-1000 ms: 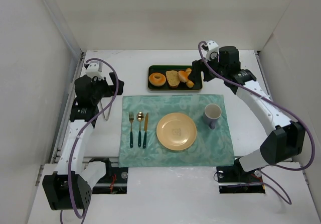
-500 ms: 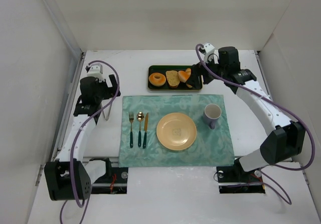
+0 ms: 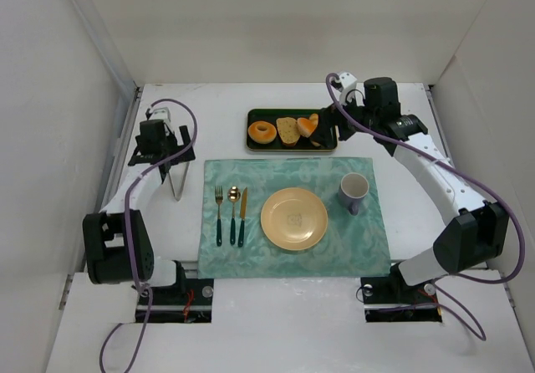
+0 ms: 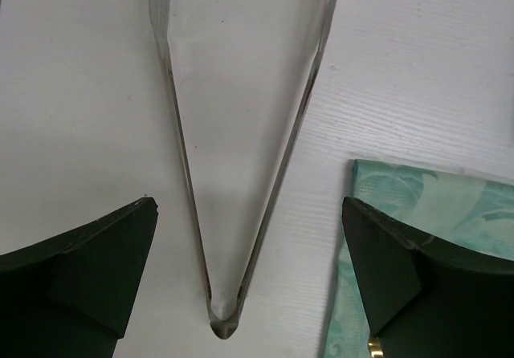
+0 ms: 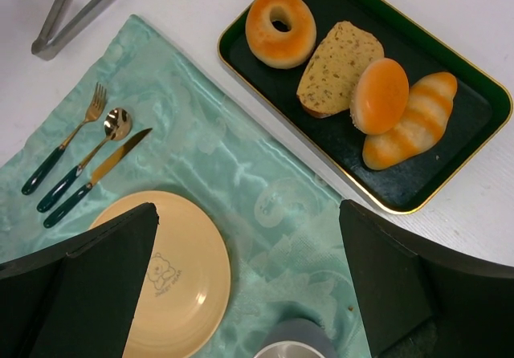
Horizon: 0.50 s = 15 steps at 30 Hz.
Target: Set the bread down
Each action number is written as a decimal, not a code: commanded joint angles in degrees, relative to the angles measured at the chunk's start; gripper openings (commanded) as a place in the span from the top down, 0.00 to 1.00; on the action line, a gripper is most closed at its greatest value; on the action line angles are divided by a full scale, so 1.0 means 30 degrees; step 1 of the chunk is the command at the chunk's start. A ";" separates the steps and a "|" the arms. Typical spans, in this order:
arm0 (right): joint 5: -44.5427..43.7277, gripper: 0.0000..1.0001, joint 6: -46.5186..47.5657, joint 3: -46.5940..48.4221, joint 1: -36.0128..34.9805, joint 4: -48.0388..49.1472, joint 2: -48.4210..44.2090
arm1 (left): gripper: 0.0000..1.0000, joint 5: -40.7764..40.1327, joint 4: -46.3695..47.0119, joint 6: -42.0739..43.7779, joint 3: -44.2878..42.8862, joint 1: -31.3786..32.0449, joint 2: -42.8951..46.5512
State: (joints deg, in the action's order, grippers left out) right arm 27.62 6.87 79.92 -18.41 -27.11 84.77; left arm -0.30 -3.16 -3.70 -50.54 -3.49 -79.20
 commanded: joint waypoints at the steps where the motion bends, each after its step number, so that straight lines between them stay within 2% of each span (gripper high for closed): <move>1: 0.0609 0.00 0.0287 0.0899 0.0074 0.0073 -0.0277 | 0.00 -0.1159 -0.0498 0.0415 -0.1169 -0.0068 -0.1191; 15: 0.0785 0.00 0.0287 0.0899 0.0074 0.0073 -0.0279 | 0.01 -0.1747 -0.0852 0.0590 -0.2341 -0.0244 -0.4595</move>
State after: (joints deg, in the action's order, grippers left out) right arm 28.60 6.87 80.09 -18.41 -27.88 84.77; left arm -4.69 -5.58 -2.59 -54.81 -3.88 -92.09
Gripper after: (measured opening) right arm 0.998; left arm 0.989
